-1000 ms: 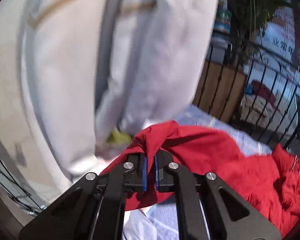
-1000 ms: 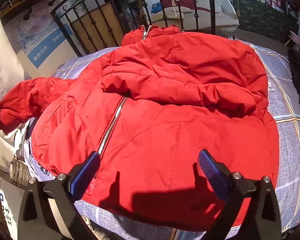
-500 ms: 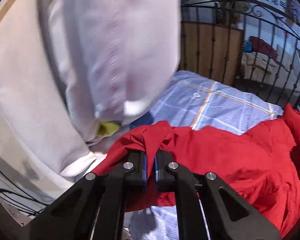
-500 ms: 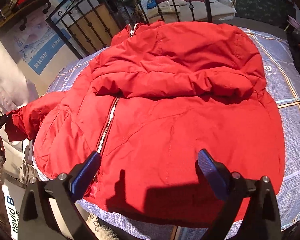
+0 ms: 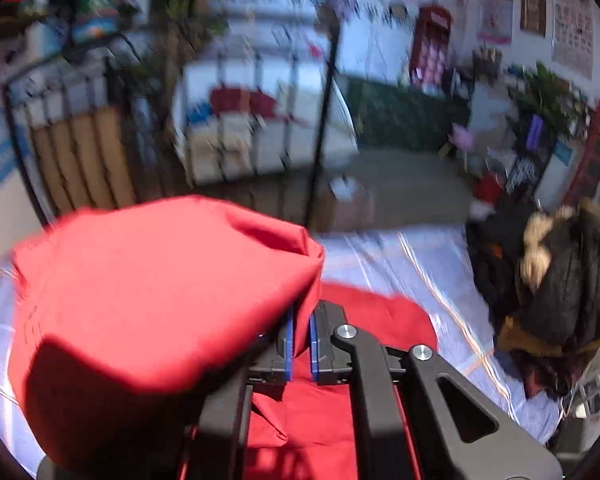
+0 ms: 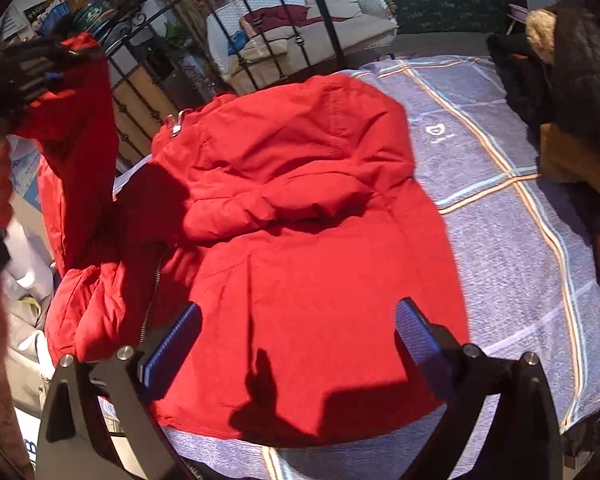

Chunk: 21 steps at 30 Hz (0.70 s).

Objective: Fold large clothes

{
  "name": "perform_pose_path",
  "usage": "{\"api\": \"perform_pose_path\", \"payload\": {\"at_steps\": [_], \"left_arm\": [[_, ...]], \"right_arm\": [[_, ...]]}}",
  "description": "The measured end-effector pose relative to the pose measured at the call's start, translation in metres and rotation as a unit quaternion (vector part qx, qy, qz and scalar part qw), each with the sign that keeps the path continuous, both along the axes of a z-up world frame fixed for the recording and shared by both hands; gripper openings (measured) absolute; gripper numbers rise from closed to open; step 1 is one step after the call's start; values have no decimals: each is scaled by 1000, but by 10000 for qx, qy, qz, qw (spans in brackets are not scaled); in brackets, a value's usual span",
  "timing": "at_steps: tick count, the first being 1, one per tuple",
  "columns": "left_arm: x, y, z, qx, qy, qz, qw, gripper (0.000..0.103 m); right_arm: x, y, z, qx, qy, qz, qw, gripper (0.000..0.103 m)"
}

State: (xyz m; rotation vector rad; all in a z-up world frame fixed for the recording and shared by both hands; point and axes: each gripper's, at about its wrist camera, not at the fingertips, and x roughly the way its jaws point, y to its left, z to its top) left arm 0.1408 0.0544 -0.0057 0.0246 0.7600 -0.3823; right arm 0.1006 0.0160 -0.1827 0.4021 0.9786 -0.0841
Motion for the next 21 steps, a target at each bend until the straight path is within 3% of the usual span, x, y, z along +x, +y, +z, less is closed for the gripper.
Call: {"api": "perform_pose_path", "payload": {"at_steps": [3,5,7,10,11,12,15,16,17,19,20,21], "left_arm": [[2,-56,-89,518,764,-57,9957,5],[0,-73,-132,771,1087,-86,9910,11],[-7,-84,-153,881,1093,-187,9899,37],[-20,-89,-152,1040,892,-350,9899,56],[-27,-87,-146,902,928,-408,9908,63],[-36,-83,-137,617,1012,-502,9917,76],[-64,-56,-108,-508,1181,-702,9892,91],[-74,-45,-104,-882,1299,-760,9847,91],[-79,-37,-102,-1036,1439,-529,9827,92],[-92,-20,-102,-1709,1905,-676,9643,96],[-99,-17,-103,-1904,2046,-764,9571,96],[-109,-7,-104,-1916,2095,-740,9560,96]], "right_arm": [[-11,-25,-1,-102,91,-230,9996,96],[-15,-39,-1,-154,111,-363,9992,96],[-15,-49,-2,-144,120,-452,9988,96],[-8,-58,1,-73,72,-540,9985,96],[-4,-61,4,-62,18,-595,9982,96],[0,-64,7,-57,-26,-638,9979,96],[15,-71,22,62,-189,-681,9975,96],[21,-71,28,255,-321,-585,9974,97],[28,-68,33,400,-379,-514,9972,96],[43,-57,45,525,-433,-277,9973,96],[48,-52,52,524,-516,-184,9971,96],[52,-48,59,533,-595,-149,9967,96]]}}
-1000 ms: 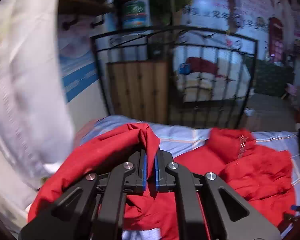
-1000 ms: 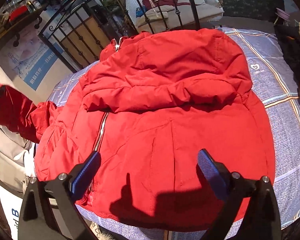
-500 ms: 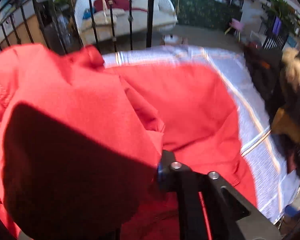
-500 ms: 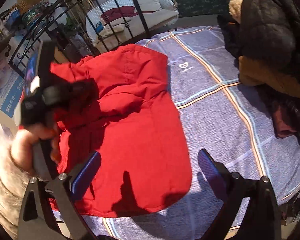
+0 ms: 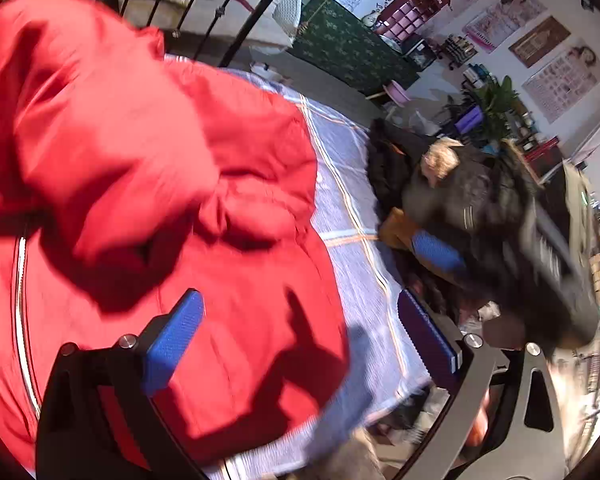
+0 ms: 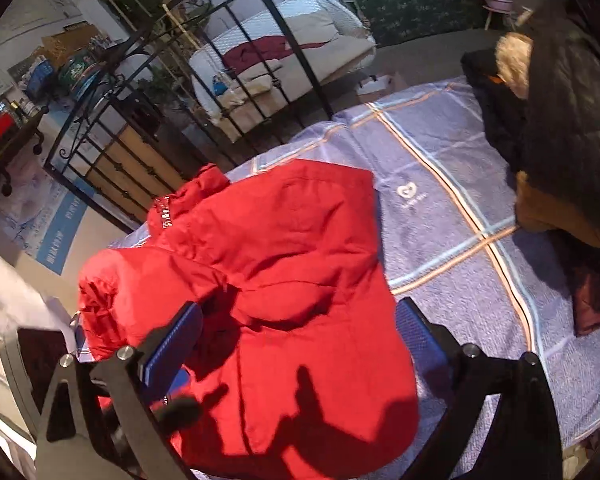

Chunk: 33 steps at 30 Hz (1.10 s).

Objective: Fold large clothes

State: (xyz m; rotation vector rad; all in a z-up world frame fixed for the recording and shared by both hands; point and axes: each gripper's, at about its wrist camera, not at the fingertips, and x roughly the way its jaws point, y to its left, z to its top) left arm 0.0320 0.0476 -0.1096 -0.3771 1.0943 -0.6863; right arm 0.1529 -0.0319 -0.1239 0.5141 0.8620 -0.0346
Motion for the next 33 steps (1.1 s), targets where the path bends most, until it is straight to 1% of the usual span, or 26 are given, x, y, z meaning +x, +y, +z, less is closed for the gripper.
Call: {"api": "perform_pose_path", "payload": {"at_steps": [2,3,4,6,8,9,10,11,12,13,14,15,16,17,18,19,20,22,24,25,26,27,29,31,32,33], "left_arm": [[-30,25,4,93,-173,127,9997,96],[-39,37,5,248,-331,273,9988,96],[-47,50,5,507,-503,458,9964,96],[-56,74,7,788,-736,666,9919,96],[-58,98,13,1060,-926,914,9858,96],[-57,108,15,1190,-998,1032,9825,96],[-56,122,19,1312,-1062,1198,9783,96],[-51,135,21,1387,-1088,1355,9750,96],[-49,149,25,1431,-1101,1512,9719,96],[-47,161,28,1443,-1113,1658,9692,96],[-44,171,30,1464,-1137,1779,9664,96],[-42,180,31,1509,-1163,1892,9633,96],[-41,188,33,1556,-1180,1989,9604,96],[-39,193,33,1585,-1184,2048,9586,96],[-37,197,36,1608,-1196,2100,9569,96],[-35,200,38,1624,-1227,2135,9555,96],[-33,203,40,1644,-1265,2145,9544,96],[-32,209,51,1677,-1391,2129,9525,96],[-26,219,62,1506,-1541,2087,9539,96],[-21,222,68,1394,-1601,2093,9545,96],[-12,226,77,1272,-1684,2139,9538,96],[-4,231,86,1189,-1755,2214,9519,96],[21,233,97,1147,-1851,2236,9500,96],[52,226,95,1363,-1783,2210,9491,96],[67,219,92,1492,-1702,2138,9503,96],[83,208,82,1663,-1594,1964,9531,96]], "right_arm": [[10,16,6,295,-7,276,9992,96],[17,27,3,497,85,545,9972,96],[25,44,-5,755,225,826,9935,96],[36,67,-20,1158,383,1039,9871,95],[51,91,-43,1886,500,1199,9734,92],[58,100,-53,2165,583,1204,9671,92],[66,107,-67,2433,705,1126,9608,88],[72,110,-76,2635,755,998,9565,79],[79,112,-85,2850,726,847,9520,74],[84,112,-90,2973,679,738,9495,62],[92,114,-93,2992,659,645,9497,43],[100,119,-89,2876,690,684,9528,30],[106,128,-78,2607,708,836,9592,19],[110,137,-62,2271,619,1041,9663,11],[115,148,-40,1777,458,1309,9743,10],[119,159,-5,1095,175,1656,9799,8],[122,164,21,734,-87,1907,9789,6],[131,170,74,-61,-526,2422,9688,5],[145,170,99,-710,-682,2855,9533,5],[155,165,101,-1142,-690,2811,9504,4],[168,156,94,-1332,-566,2712,9516,4],[185,144,80,-1322,-318,2633,9551,4],[217,117,32,-947,316,2633,9595,4],[229,95,-27,-625,911,2481,9624,6],[229,89,-53,-467,1186,2381,9628,12],[227,82,-77,-153,1384,2294,9633,15]]}}
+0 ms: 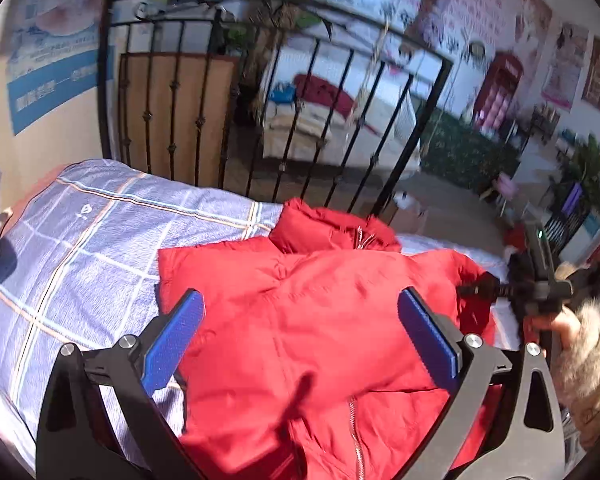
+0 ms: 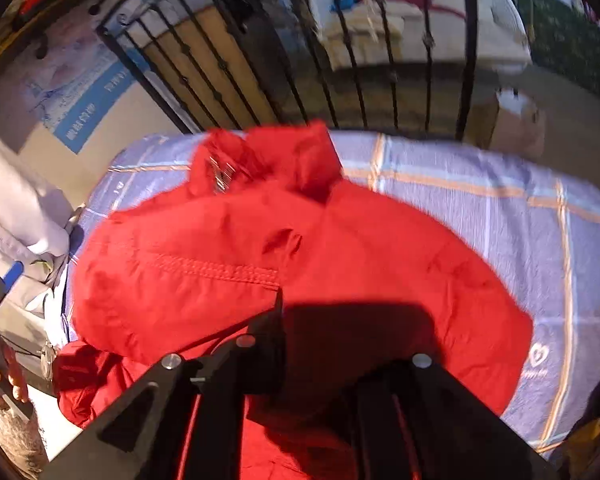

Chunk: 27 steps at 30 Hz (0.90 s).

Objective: Fold large clothes

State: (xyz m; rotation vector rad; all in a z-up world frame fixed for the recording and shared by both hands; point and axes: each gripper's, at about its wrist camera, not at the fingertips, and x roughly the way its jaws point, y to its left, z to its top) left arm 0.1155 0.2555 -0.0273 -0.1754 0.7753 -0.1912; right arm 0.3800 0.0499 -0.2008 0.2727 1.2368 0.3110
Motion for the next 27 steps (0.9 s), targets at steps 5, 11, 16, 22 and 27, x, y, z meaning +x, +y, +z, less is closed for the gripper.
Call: {"api": "perform_pose_path", "payload": {"at_steps": [5,11,16,22,27], "left_arm": [[46,-51,-79,1007,837,-168,9913,96],[48,-57,-110,1041,1058,71,9889,96],[42,-52,-84,685,842,234,9938,96],[54,-64,-116,1475,1000,245,9837,98],[62,-69,-138,1726,1087,228,9787,99]], "right_arm": [[-37,-30,-13,797,67,-686,9944,40],[-84,-3,78,-1480,-685,-1490,9753,85],[-102,83,107,-1180,-2040,109,9718,97],[-43,104,-4,-1565,-690,-153,9851,97],[-25,95,-46,-1629,-442,-136,9856,99]]}}
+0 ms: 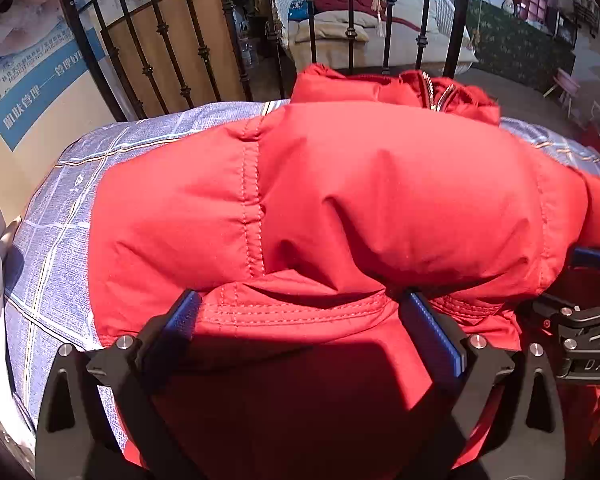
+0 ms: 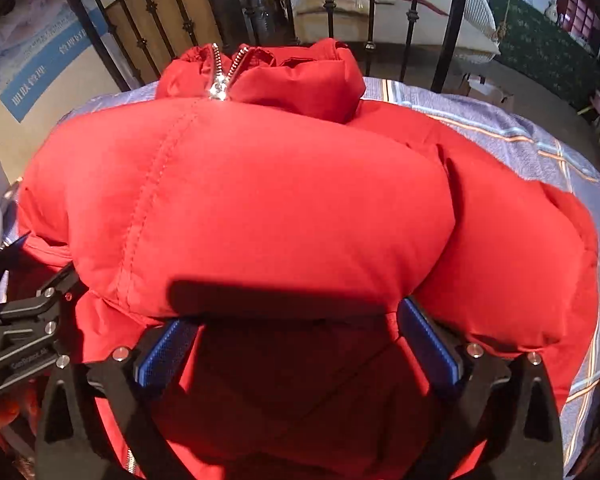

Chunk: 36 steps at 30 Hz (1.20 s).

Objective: Fold large clothes

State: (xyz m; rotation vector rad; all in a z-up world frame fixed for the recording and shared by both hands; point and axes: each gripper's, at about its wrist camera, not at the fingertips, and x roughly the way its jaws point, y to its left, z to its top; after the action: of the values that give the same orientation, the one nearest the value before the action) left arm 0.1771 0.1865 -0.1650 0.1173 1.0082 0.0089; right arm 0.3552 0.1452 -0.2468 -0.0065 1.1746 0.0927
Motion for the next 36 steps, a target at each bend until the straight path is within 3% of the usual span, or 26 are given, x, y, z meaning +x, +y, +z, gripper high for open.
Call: {"api": "perform_pose_path", "payload": {"at_steps": [12,20,23,25,27,32,36], "left_arm": [[15,-3,-23,151,-11,32,9999,99],[14,-2,-21,91,54,-19,9999,99],[1,8,-1,-275,157,-47,9995,98],[-22,19,28,-828,-91,-157,9964,98],[-47,30,55,-1115,-361,-338,9925,98],[-106,66,87,-983,-647,-585,9913,98],[-144,115,74,-986,-495,-211,9937,98]], "right_arm": [[34,11,-33,-200,431,-103,9988,99],[27,12,-22,-217,363,-57,9991,98],[-5,-2,13,264,-188,-110,9994,95],[-34,-15,40,482,-610,-88,9969,96],[-65,-36,61,623,-770,-122,9950,97],[-136,-111,71,895,-711,-499,9922,97],[-189,-166,55,1071,-363,-1089,9876,98]]}}
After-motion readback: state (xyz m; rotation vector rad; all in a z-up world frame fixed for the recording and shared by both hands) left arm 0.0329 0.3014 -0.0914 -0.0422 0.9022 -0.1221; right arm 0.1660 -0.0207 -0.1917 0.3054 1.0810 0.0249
